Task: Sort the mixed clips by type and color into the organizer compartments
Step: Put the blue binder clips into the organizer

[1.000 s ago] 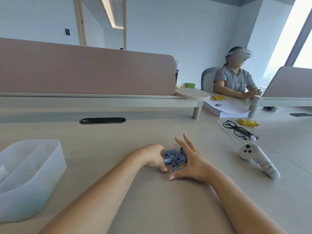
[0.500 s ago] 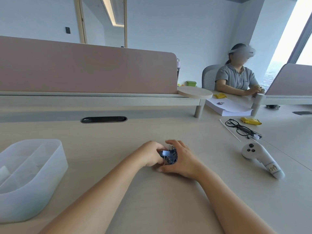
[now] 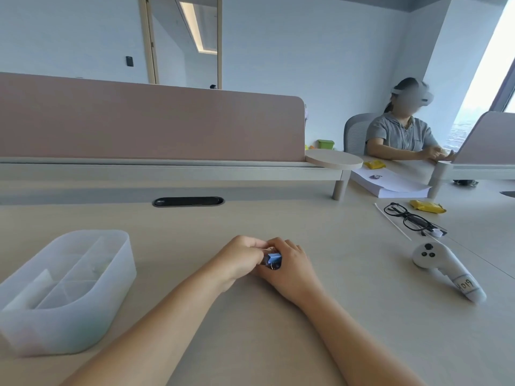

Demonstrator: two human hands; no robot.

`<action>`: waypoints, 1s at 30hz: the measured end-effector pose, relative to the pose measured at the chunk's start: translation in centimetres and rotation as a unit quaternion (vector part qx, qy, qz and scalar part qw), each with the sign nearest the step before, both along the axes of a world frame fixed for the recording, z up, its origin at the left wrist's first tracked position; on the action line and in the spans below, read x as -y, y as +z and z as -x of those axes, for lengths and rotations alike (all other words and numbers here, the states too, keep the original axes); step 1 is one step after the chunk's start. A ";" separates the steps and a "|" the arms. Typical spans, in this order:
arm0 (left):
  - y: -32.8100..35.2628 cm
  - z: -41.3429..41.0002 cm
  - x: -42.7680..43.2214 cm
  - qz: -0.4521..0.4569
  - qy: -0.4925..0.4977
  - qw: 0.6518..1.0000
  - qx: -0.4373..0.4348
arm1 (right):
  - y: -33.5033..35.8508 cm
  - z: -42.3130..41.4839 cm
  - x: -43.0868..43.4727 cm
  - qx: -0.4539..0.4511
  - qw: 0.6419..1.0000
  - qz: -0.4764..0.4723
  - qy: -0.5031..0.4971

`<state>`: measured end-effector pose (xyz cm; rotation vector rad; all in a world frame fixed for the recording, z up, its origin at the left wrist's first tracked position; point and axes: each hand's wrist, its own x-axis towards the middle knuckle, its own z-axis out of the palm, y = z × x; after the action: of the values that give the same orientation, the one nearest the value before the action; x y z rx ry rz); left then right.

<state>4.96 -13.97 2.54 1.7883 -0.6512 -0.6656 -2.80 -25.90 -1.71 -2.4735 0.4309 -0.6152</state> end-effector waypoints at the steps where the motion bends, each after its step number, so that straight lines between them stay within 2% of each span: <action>1: 0.1 0.1 0.0 0.016 0.005 1.000 -0.008 | -0.1 0.0 0.0 0.010 1.000 0.007 -0.001; 7: 0.1 0.3 -0.1 0.062 0.053 0.996 0.030 | -0.1 0.2 -0.2 0.018 0.999 0.038 -0.015; 12: 0.3 0.6 -0.5 0.080 0.012 0.996 0.045 | 0.3 0.4 -0.1 0.017 0.999 0.031 -0.031; 19: -0.8 1.0 -0.2 0.079 0.073 0.987 0.120 | 1.3 0.7 -1.1 -0.004 0.996 0.079 -0.032; 26: -0.6 1.4 -0.6 0.094 0.119 0.978 0.142 | 1.3 0.6 -0.8 0.007 0.998 0.020 -0.056; 30: -0.4 2.0 -0.3 0.140 0.101 0.969 0.176 | 2.1 1.1 -0.4 0.046 0.994 -0.086 -0.050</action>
<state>2.93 -13.67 2.13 1.6889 -0.7450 -0.1077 -3.91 -25.55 0.44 -2.2618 0.5511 -0.6987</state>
